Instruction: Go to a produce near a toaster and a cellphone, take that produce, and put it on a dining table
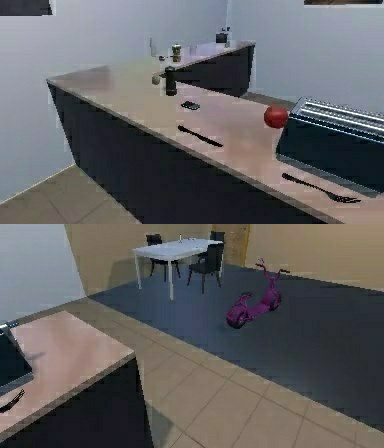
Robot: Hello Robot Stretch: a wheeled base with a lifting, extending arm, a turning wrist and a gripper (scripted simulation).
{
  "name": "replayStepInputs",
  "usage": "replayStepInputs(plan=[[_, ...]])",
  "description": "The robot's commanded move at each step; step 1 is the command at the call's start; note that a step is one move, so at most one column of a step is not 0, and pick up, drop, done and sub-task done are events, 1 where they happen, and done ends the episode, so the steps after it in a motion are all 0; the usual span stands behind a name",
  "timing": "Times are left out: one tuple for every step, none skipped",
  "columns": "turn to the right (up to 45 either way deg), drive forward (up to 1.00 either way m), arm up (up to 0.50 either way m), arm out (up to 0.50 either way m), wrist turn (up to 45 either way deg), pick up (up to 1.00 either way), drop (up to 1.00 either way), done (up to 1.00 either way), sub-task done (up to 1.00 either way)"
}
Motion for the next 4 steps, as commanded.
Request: replayStepInputs(plan=[[-45.0,0.0,0.0,0.0,0.0,0.0,0.0,0.0,0.0],[-18.0,0.0,0.0,0.0,0.0,0.0,0.0,0.0,0.0],[45.0,0.0,0.0,0.0,0.0,0.0,0.0,0.0,0.0],[15.0,0.0,0.0,0.0,0.0,0.0,0.0,0.0,0.0]])
